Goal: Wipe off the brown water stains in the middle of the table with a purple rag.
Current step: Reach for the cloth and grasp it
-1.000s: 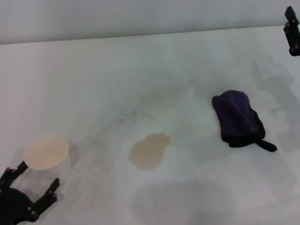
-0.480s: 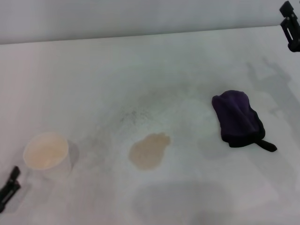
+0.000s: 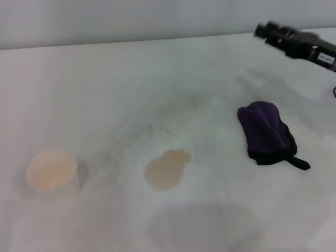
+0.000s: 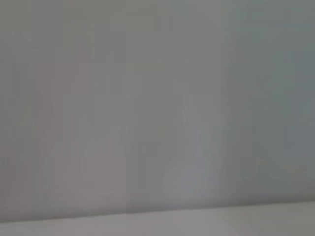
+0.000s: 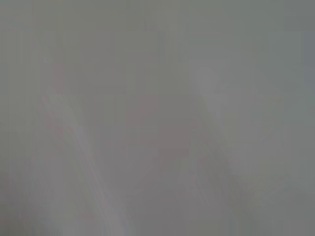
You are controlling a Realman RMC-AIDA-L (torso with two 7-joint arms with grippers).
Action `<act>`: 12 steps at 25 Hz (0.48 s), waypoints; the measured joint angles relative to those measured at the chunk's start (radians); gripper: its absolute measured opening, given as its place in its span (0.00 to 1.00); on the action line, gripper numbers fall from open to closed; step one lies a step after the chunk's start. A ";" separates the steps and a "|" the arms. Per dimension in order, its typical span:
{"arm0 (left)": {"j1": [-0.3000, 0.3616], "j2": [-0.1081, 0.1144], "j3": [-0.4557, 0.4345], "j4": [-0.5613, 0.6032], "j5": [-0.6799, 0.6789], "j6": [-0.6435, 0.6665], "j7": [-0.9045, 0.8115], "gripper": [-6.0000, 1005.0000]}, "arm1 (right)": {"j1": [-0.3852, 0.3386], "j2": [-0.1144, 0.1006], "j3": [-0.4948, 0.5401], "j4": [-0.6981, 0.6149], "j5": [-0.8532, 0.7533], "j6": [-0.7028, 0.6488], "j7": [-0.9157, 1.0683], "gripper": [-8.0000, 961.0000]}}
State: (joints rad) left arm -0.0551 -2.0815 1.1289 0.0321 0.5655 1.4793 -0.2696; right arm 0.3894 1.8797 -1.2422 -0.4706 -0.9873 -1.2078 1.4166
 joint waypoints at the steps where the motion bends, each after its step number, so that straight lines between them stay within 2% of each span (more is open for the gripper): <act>1: -0.003 0.000 0.000 0.000 -0.008 0.000 0.000 0.89 | 0.006 -0.013 -0.008 -0.023 -0.055 0.009 0.068 0.52; 6: -0.012 0.001 0.000 0.011 -0.021 0.001 0.000 0.89 | 0.106 -0.084 -0.007 -0.130 -0.490 -0.004 0.490 0.52; 9: -0.024 0.002 0.000 0.014 -0.033 0.002 0.000 0.89 | 0.181 -0.113 -0.007 -0.143 -0.719 -0.045 0.664 0.52; 12: -0.038 0.004 0.000 0.014 -0.034 0.002 0.000 0.89 | 0.242 -0.123 -0.007 -0.151 -0.916 -0.067 0.785 0.52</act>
State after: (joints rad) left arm -0.0934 -2.0779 1.1289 0.0463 0.5312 1.4810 -0.2700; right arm 0.6314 1.7571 -1.2489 -0.6211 -1.9036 -1.2743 2.2017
